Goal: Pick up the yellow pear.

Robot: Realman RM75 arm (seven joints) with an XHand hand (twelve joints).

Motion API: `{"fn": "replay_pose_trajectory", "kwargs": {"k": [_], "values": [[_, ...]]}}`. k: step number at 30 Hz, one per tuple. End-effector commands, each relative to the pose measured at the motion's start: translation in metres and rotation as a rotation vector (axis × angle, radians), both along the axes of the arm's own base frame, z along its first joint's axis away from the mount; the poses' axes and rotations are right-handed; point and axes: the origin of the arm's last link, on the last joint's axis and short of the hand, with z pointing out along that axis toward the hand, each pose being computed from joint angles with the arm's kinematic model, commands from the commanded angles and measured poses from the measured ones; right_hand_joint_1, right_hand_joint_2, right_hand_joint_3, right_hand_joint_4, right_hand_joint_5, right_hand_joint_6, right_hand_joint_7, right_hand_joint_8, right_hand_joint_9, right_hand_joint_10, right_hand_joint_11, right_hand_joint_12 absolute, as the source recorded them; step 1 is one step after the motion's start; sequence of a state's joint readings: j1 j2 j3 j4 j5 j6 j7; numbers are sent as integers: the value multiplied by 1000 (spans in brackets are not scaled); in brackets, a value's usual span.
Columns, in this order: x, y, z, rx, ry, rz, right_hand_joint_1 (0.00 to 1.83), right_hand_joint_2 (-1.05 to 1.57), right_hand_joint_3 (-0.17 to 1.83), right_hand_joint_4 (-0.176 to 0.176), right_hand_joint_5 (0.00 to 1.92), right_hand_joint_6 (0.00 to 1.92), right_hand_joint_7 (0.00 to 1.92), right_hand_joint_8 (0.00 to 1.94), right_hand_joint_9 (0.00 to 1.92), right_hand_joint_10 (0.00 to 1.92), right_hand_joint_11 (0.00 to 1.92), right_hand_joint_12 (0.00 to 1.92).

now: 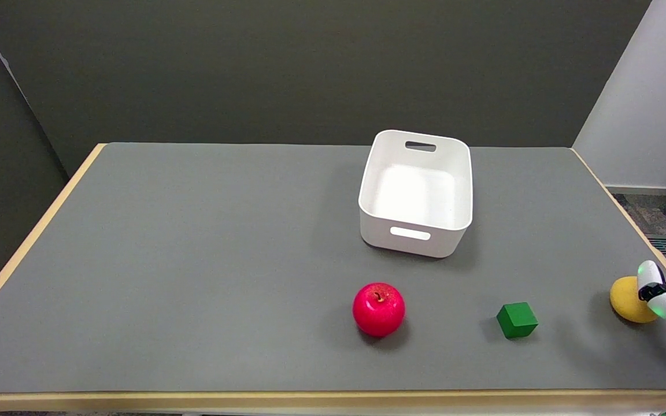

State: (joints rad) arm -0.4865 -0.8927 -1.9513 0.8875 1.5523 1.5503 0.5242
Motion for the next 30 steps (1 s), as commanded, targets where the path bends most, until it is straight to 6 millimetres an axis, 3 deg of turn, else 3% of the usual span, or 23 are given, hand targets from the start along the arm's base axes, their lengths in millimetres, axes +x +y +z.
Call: {"fn": "replay_pose_trajectory", "kwargs": {"k": [1, 6, 10, 16, 23, 30], "values": [[-10, 4, 0, 7, -39, -15, 377, 565, 945, -17, 194, 472, 169, 369, 51, 680, -1, 1029], [-19, 6, -1, 17, -74, -38, 348, 561, 940, -18, 199, 472, 181, 373, 63, 686, -1, 1037], [-31, 11, 1, 56, -254, 122, 308, 573, 873, -27, 207, 435, 222, 351, 112, 719, -1, 1103], [-34, 18, -3, 70, -323, 281, 286, 593, 813, -48, 198, 392, 245, 324, 124, 717, -1, 1145], [-40, 18, -3, 78, -355, 251, 269, 591, 805, -68, 206, 405, 262, 339, 128, 731, -1, 1156], [-43, 4, -5, 111, -373, 242, 260, 589, 802, -75, 202, 402, 260, 339, 125, 731, -1, 1154]]}}
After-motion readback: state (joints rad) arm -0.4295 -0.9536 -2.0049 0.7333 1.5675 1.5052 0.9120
